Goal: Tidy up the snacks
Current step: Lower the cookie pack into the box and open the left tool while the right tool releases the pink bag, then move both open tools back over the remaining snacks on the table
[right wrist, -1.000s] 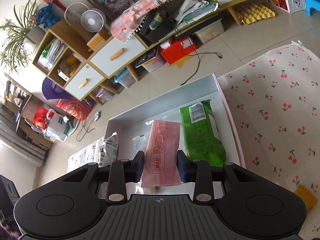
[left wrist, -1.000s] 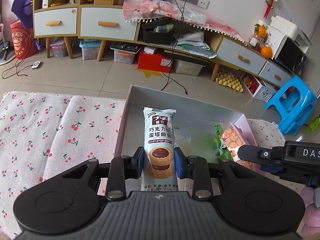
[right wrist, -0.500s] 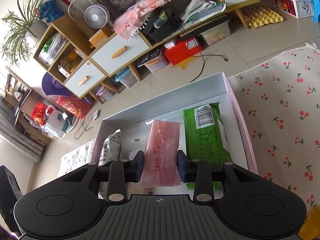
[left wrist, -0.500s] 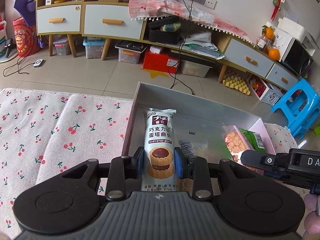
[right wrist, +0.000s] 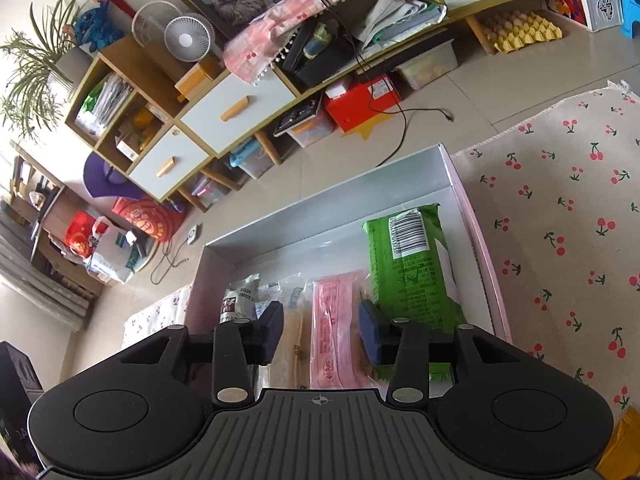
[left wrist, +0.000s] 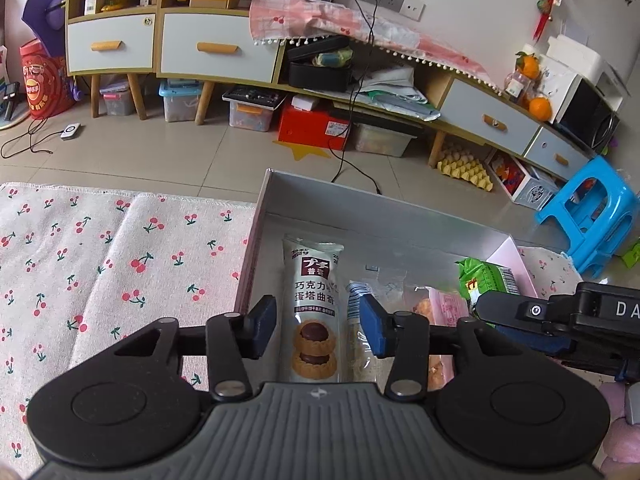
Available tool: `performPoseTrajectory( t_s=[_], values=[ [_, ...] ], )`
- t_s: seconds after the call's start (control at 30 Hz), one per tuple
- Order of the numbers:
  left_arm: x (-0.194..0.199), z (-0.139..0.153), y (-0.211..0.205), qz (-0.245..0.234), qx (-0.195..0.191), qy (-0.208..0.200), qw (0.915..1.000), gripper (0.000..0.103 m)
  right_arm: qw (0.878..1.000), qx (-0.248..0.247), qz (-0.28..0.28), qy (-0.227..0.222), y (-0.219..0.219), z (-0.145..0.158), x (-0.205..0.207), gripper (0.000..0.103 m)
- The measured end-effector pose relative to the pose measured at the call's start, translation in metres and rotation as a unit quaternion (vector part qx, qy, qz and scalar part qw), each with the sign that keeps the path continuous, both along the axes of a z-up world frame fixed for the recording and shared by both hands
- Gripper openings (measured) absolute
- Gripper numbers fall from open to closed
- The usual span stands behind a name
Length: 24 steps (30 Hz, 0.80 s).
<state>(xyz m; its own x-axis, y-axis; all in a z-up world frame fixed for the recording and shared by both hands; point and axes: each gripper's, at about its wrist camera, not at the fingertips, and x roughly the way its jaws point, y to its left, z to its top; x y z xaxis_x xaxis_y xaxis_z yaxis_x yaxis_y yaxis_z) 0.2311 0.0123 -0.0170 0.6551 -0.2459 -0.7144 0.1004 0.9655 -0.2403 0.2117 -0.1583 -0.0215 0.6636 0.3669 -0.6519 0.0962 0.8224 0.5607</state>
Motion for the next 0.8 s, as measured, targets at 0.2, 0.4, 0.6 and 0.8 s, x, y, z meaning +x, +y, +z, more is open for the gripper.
performPoseTrajectory(
  t_s=[0.2,0.4,0.6,0.8],
  values=[
    [-0.005,0.006,-0.003,-0.002,0.008,0.000,1.0000,0.062,1.000,-0.006,-0.005,-0.001,-0.003,0.010,-0.006,0.059],
    [-0.017,0.020,-0.006,-0.009,0.010,0.001,0.9999,0.075,1.000,-0.028,-0.002,-0.003,-0.004,0.026,-0.021,0.069],
    [-0.033,0.036,-0.008,-0.016,0.015,-0.004,0.9997,0.087,0.999,-0.049,-0.003,-0.008,-0.005,0.044,-0.042,0.077],
    [-0.051,0.045,-0.005,-0.017,0.025,-0.001,0.9995,0.096,0.998,-0.058,-0.007,-0.010,-0.008,0.057,-0.064,0.083]
  ],
)
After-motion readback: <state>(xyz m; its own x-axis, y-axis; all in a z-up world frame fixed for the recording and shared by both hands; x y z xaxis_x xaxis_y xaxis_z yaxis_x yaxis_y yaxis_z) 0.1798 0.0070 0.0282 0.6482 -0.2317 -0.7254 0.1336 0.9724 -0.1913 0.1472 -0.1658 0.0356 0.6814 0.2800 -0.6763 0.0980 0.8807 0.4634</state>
